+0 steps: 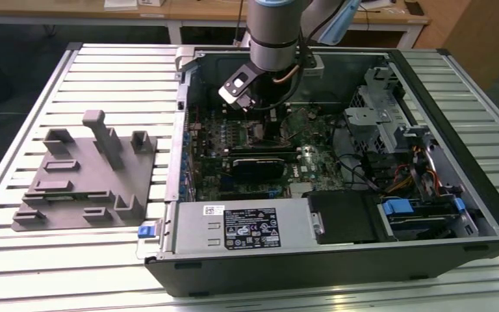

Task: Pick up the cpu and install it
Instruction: 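Place the cpu into insertion slot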

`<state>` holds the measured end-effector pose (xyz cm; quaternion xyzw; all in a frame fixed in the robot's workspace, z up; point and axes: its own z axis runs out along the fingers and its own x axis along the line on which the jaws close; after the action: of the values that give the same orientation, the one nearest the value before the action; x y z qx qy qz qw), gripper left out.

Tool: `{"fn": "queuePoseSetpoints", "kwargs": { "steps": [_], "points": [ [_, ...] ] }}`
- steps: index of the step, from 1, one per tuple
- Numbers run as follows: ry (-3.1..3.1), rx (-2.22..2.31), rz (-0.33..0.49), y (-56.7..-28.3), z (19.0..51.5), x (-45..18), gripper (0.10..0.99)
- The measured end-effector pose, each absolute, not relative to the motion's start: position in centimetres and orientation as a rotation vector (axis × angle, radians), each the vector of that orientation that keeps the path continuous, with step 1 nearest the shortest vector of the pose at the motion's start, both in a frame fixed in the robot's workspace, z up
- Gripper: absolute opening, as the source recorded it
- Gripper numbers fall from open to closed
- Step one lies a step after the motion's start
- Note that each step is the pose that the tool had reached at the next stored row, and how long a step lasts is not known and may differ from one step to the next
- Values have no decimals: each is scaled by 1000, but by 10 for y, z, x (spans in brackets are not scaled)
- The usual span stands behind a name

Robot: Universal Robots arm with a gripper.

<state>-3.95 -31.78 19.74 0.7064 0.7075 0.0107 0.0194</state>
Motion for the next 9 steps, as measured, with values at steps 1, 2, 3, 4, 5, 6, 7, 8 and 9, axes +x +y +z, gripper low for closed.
{"fn": "queuePoseSetpoints", "kwargs": {
  "steps": [1,2,3,4,5,6,7,8,9],
  "points": [
    [2196,2192,33,-318,197,-39,541],
    [2195,2192,33,-318,196,-39,541],
    [2195,2192,33,-318,196,-39,541],
    [2195,2193,33,-318,195,-39,541],
    [2195,2192,33,-318,195,-39,541],
    [2195,2193,33,-318,194,-39,541],
    [2195,2192,33,-318,194,-39,541],
    [2195,2192,32,-318,193,-39,541],
    [2195,2192,32,-318,193,-39,541]
  ]
}}
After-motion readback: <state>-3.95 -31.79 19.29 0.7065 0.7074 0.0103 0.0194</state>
